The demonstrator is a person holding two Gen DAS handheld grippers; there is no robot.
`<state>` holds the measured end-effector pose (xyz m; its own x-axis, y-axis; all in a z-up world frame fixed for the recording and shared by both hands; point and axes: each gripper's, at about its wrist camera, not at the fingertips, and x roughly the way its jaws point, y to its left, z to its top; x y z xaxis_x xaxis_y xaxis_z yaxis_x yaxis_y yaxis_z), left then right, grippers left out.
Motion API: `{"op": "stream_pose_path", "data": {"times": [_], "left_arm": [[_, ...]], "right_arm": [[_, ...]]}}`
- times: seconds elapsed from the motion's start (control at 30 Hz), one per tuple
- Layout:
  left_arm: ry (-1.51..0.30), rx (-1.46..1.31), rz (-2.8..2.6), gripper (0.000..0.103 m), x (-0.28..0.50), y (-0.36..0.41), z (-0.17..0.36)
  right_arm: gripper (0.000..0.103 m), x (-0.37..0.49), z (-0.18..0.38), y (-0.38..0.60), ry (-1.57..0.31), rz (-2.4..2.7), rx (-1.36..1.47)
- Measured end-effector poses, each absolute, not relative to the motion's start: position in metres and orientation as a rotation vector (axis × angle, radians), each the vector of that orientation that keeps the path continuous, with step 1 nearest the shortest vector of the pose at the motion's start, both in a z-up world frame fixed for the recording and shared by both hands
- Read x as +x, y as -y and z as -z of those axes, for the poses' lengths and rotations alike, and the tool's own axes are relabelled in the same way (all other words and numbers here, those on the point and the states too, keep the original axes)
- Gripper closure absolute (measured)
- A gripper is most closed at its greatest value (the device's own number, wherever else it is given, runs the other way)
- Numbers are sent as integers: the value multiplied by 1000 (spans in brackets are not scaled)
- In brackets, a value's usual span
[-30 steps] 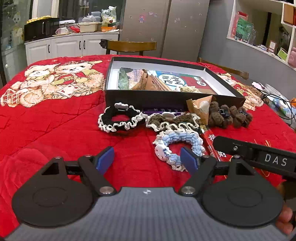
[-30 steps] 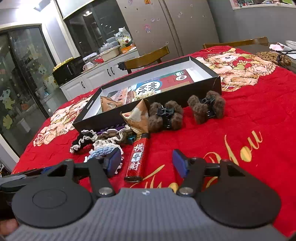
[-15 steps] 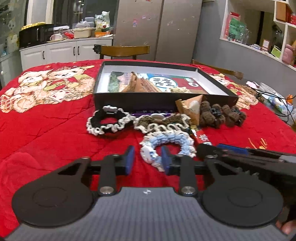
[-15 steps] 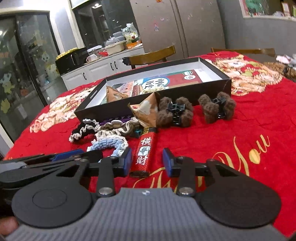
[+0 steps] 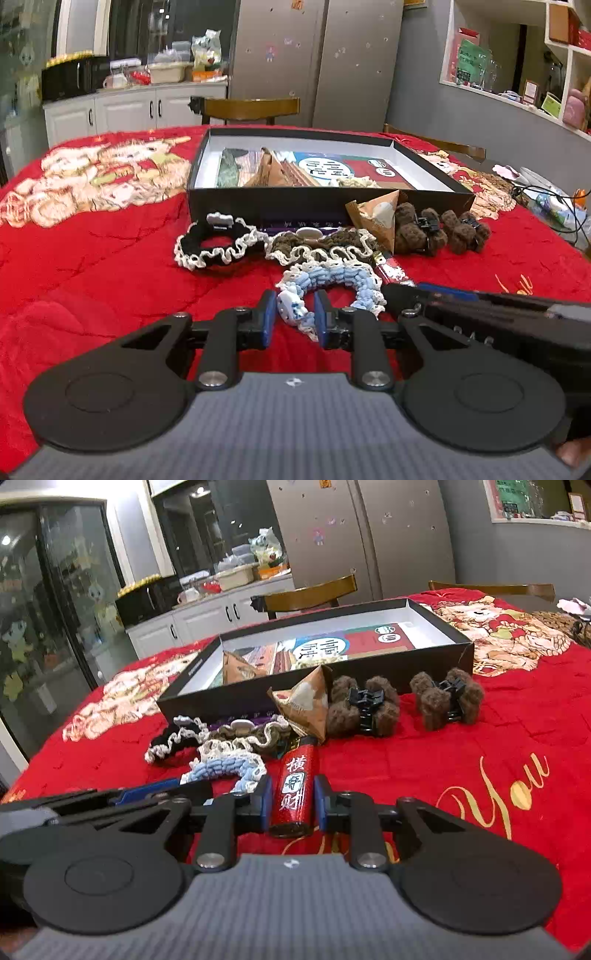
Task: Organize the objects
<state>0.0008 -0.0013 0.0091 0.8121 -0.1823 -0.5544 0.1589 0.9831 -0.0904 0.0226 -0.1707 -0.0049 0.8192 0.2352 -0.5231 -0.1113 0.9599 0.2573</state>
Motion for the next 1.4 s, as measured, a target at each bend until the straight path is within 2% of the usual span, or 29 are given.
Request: {"op": "stream_pose_path", "data": {"times": [0.43, 0.47, 0.5, 0.83, 0.97, 1.03, 1.4], "left_arm": [[-561, 0, 159, 85, -20, 2, -14], [-559, -1, 157, 86, -22, 2, -14], [-559, -7, 155, 86, -24, 1, -14], [-559, -28, 142, 87, -43, -2, -14], [-571, -25, 140, 87, -41, 0, -13], [-575, -33, 145, 87, -39, -2, -12], [-569, -50, 152, 87, -39, -3, -14]], "right_arm": [[80, 6, -5, 184, -559, -184, 289], [82, 4, -7, 186, -554, -181, 301], [89, 3, -8, 187, -552, -181, 303], [90, 4, 6, 183, -654, -228, 268], [86, 5, 8, 181, -644, -212, 274], [90, 3, 9, 180, -635, -214, 271], [90, -7, -1, 188, -584, -201, 289]]}}
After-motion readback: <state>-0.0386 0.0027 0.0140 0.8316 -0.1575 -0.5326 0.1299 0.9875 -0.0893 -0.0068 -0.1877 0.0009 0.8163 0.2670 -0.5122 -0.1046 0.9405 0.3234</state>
